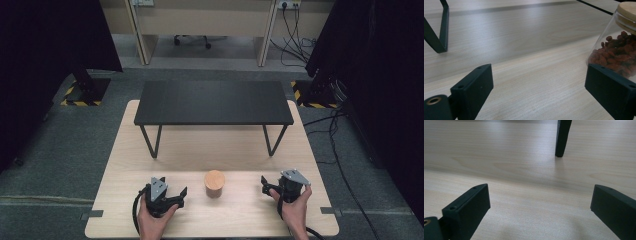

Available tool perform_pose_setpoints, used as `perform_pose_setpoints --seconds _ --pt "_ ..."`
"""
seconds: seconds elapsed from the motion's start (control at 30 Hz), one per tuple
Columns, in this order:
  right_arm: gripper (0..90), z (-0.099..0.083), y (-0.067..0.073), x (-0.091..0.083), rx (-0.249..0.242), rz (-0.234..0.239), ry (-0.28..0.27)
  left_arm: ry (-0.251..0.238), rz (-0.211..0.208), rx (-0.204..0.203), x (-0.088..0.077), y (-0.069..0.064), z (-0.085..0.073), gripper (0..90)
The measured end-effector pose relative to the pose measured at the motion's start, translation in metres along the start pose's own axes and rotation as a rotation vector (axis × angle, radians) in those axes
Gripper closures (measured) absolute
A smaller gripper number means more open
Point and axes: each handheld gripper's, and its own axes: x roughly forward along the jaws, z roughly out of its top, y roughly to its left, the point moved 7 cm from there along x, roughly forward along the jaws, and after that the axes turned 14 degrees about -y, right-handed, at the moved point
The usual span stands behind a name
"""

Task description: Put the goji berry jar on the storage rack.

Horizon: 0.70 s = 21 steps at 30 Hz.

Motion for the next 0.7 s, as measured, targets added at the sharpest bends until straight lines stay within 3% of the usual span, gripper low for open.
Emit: perform_pose_setpoints --seconds 0.23,0.5,0.7 --pt "2.5 0.0 0.0004 0.0 -0.001 -0.003 0.0 -0.016 -0.036 0.008 -0.0018 0.0011 -0.0014 7.1" --pt "2.5 0.0001 0.0009 0.0002 -0.002 -0.006 0.001 -0.047 -0.153 0.03 -0.0021 0.0056 -0.0036 7.1" --pt "2.5 0.0003 0.0005 0.0005 0.002 -0.007 0.004 -0.054 -0.211 0.054 -0.0001 0.0049 -0.0036 7.1"
